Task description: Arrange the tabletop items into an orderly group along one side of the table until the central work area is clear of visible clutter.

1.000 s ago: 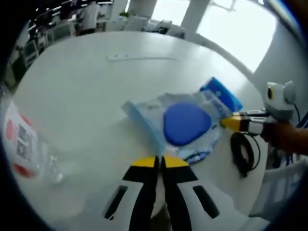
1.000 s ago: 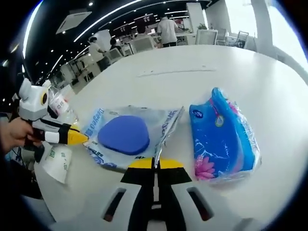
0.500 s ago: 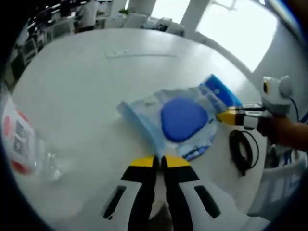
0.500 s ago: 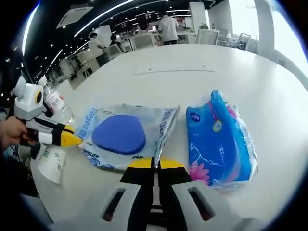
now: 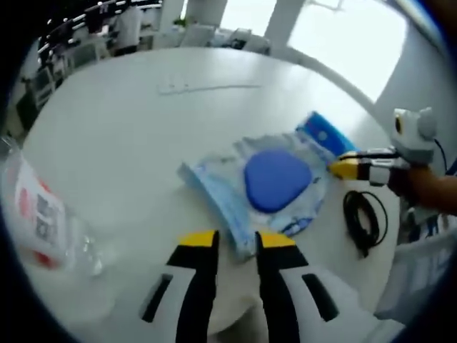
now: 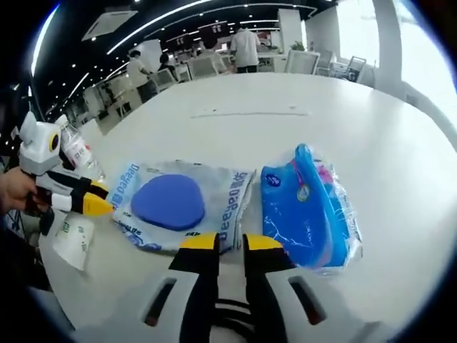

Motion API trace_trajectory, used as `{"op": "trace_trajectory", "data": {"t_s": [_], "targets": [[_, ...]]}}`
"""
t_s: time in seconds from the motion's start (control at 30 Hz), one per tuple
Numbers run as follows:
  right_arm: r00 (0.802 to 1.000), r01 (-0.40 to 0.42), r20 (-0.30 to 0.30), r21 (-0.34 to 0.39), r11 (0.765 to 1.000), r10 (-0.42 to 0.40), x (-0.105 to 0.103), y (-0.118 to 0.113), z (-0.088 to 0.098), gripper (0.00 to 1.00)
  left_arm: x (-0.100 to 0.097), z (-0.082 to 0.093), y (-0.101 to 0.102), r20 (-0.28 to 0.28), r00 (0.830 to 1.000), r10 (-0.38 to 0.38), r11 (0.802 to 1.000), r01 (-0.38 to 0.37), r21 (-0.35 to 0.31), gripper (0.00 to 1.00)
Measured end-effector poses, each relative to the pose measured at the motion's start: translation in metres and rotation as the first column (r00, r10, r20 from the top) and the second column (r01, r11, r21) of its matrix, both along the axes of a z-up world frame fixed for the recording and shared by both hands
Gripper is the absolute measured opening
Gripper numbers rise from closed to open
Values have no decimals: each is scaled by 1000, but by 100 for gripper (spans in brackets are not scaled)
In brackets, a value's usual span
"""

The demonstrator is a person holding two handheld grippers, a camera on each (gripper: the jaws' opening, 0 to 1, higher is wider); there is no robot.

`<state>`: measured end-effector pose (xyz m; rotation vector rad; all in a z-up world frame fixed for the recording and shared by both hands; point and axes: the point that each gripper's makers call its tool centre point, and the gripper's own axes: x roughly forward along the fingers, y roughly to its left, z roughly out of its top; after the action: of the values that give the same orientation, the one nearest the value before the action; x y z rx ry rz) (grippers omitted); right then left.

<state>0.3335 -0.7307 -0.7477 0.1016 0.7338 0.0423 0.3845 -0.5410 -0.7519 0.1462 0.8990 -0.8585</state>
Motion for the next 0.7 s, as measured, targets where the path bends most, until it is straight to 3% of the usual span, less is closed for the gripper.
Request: {"op": "trace_trajectory", "data": {"t_s": [0.27, 0.7], "targets": [[999, 5, 52, -8, 1000, -5, -9, 5, 12, 17, -1, 11, 6, 69, 998, -7, 1000, 6, 13, 28], [991, -37, 132, 7, 999, 36, -21, 23, 37, 38, -21, 39, 22, 128, 991, -31, 999, 34, -26, 35]]}}
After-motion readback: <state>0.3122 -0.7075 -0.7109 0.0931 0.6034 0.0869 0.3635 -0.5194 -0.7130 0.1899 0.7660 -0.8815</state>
